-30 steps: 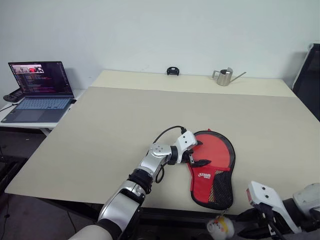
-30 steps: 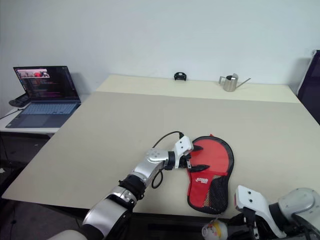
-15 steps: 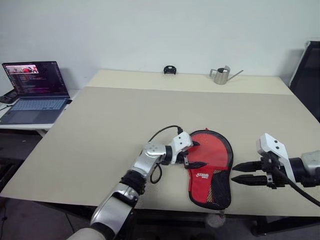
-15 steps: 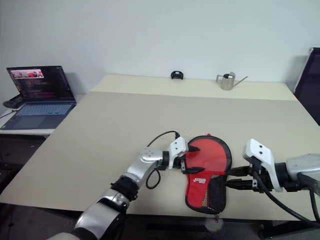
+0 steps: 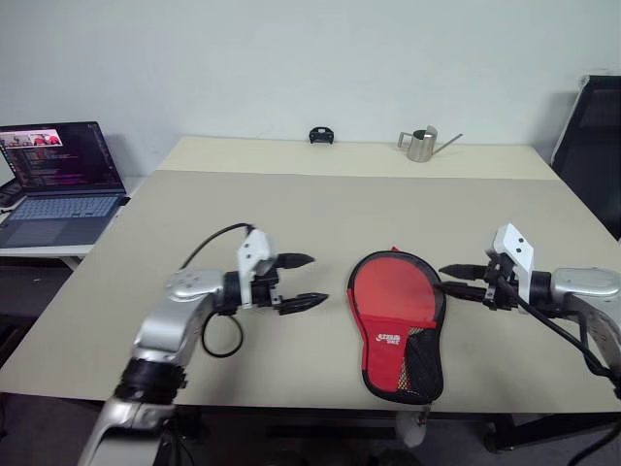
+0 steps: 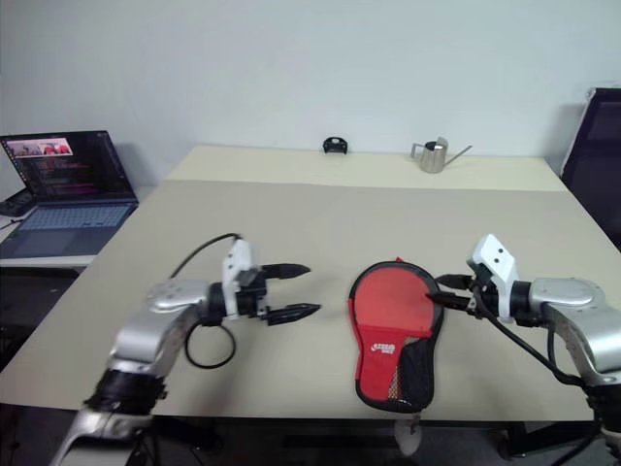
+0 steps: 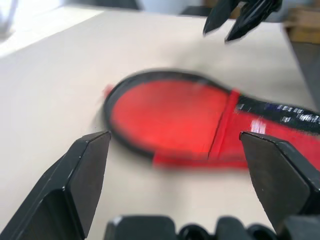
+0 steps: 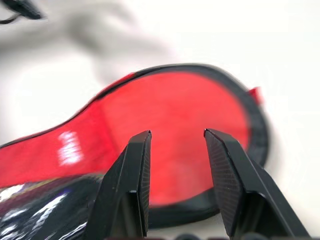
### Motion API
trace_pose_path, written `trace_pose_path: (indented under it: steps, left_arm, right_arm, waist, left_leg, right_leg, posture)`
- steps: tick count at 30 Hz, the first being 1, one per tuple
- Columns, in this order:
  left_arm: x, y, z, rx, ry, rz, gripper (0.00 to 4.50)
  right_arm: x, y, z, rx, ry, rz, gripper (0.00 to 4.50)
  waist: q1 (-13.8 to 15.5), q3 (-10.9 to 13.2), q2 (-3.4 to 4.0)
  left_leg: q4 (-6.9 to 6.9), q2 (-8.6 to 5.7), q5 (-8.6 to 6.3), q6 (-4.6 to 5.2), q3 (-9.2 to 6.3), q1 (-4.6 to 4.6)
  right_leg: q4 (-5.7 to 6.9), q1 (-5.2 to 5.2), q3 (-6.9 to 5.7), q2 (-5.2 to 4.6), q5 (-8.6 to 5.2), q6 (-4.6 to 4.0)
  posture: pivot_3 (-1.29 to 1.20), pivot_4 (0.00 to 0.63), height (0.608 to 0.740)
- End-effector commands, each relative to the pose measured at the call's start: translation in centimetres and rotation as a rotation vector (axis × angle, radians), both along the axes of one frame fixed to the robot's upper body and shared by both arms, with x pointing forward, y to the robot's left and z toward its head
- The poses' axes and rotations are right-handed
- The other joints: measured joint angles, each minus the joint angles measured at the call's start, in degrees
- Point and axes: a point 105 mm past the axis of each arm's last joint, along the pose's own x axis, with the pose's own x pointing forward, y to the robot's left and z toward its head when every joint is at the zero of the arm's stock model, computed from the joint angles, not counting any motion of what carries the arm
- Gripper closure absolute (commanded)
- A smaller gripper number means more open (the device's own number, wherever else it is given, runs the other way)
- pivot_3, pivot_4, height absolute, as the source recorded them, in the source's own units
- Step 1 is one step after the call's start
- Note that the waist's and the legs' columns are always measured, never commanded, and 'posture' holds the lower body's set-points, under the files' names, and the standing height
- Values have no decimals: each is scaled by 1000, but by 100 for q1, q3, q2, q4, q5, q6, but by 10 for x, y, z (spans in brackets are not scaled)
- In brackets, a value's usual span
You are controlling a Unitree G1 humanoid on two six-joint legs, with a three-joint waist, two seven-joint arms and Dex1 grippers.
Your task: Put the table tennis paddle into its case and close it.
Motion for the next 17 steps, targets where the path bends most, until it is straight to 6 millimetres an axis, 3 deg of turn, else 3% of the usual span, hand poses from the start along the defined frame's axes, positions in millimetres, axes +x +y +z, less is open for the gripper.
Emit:
trace_pose_path:
  steps: [1,3,9,13,17]
  left_arm:
    - [-6,18,27,8,-101,81,0]
    - [-8,29,35,12,-124,140,0]
    - [-11,33,40,30,-154,245,0]
    - [-12,49,31,58,-137,300,0]
    - [-4,49,30,48,-138,314,0]
  right_arm:
    - [9,-4,19,21,-59,13,2624]
    - [16,-7,26,41,-83,-5,2624]
    - [37,-30,39,65,-112,-90,2624]
    - [36,-23,34,46,-104,-71,2624]
    - [37,-25,36,26,-98,-66,2624]
  waist:
    - [12,2,1]
    - [25,4,4]
    - [34,4,5]
    - [15,5,8]
    - [15,6,9]
  left_leg:
    - [1,0,0,0,0,0]
    - [2,-1,0,0,0,-1]
    - [0,-2,-1,-2,3,0]
    - [-8,1,-1,-2,5,-1]
    - [-9,1,-1,-2,10,-3]
  right_leg:
    - [0,0,-1,-1,0,0]
    - [0,0,0,-3,1,-1]
    - [-4,2,2,-8,1,-3]
    - [-1,-7,2,-6,-1,-9]
    - [2,-12,5,-7,-2,-10]
  posture:
    - [0,150,740]
    - [0,150,740]
    - [0,150,740]
    - [0,150,740]
    - [0,150,740]
